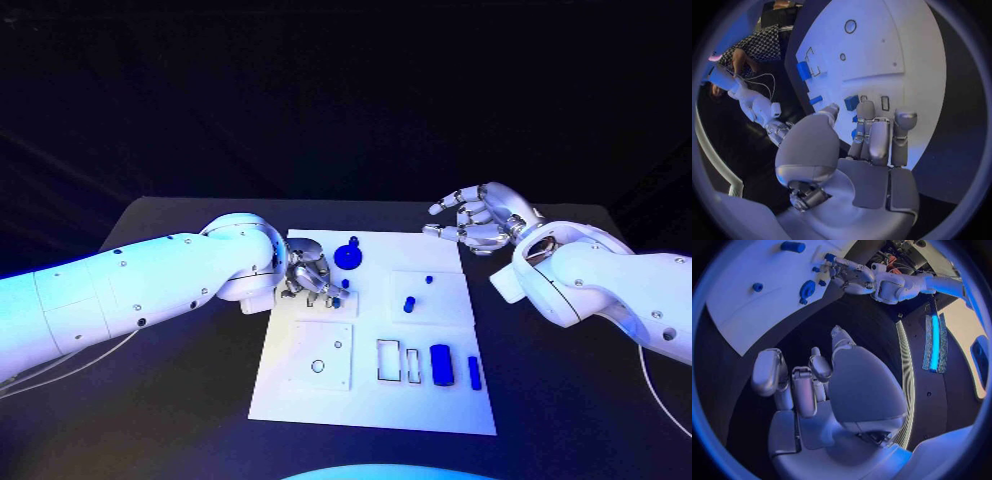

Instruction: Assemble the parts on the task board

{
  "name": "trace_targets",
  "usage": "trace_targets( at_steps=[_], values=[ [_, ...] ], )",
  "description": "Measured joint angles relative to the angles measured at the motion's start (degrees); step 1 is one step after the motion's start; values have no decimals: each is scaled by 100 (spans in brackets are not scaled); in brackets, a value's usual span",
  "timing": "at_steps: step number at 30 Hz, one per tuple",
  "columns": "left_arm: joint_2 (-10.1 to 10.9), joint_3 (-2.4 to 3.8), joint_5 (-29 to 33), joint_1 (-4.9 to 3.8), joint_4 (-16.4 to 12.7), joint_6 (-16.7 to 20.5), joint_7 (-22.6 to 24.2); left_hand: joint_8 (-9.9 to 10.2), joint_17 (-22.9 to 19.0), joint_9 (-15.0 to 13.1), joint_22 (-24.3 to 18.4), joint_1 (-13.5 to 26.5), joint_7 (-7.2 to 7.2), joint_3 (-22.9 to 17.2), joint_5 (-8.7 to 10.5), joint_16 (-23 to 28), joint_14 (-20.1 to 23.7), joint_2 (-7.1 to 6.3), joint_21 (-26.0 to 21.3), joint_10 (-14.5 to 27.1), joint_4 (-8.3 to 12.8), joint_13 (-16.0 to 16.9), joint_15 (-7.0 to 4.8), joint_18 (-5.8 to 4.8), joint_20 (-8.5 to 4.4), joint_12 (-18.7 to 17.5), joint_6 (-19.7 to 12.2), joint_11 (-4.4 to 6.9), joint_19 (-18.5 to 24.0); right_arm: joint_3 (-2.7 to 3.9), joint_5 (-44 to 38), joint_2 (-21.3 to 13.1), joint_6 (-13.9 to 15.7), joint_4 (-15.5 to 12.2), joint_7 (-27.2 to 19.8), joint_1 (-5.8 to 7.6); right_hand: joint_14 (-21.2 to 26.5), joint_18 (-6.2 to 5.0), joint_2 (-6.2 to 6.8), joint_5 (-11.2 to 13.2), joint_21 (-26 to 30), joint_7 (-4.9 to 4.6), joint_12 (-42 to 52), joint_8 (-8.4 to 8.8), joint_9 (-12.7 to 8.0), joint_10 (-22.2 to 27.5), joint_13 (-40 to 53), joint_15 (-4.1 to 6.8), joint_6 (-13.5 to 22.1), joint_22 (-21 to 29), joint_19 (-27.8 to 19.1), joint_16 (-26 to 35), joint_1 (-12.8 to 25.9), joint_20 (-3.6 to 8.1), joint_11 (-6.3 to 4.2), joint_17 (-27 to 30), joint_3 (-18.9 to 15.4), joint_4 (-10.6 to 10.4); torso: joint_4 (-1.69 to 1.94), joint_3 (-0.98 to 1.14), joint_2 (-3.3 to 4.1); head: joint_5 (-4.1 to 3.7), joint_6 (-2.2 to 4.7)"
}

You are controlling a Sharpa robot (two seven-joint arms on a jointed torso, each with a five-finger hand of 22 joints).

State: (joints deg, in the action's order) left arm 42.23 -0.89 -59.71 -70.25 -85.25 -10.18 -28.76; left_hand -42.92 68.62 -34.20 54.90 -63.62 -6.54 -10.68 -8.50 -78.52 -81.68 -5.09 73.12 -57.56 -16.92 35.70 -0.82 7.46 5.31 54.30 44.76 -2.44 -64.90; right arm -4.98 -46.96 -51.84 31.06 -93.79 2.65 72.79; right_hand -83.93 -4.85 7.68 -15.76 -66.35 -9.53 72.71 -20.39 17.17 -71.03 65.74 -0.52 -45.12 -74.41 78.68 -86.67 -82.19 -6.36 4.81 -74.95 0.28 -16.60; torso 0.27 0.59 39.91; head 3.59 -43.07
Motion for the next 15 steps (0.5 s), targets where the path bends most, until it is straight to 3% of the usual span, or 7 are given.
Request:
trace_targets(
  at_steps=[15],
  values=[
    [-86,-45,44,0,84,-38,-2,0,5,-15,29,-30,20,0,0,0,0,75,22,0,0,5,0,1,0,0,-20,-1,0,0,3,23,0,11,16,0,0,0,0,0,35,0,0,0,0,0,-6,0,0,20,0,0,0,0,0,1,15,-16,2,1,1,-26,-41]
  ],
)
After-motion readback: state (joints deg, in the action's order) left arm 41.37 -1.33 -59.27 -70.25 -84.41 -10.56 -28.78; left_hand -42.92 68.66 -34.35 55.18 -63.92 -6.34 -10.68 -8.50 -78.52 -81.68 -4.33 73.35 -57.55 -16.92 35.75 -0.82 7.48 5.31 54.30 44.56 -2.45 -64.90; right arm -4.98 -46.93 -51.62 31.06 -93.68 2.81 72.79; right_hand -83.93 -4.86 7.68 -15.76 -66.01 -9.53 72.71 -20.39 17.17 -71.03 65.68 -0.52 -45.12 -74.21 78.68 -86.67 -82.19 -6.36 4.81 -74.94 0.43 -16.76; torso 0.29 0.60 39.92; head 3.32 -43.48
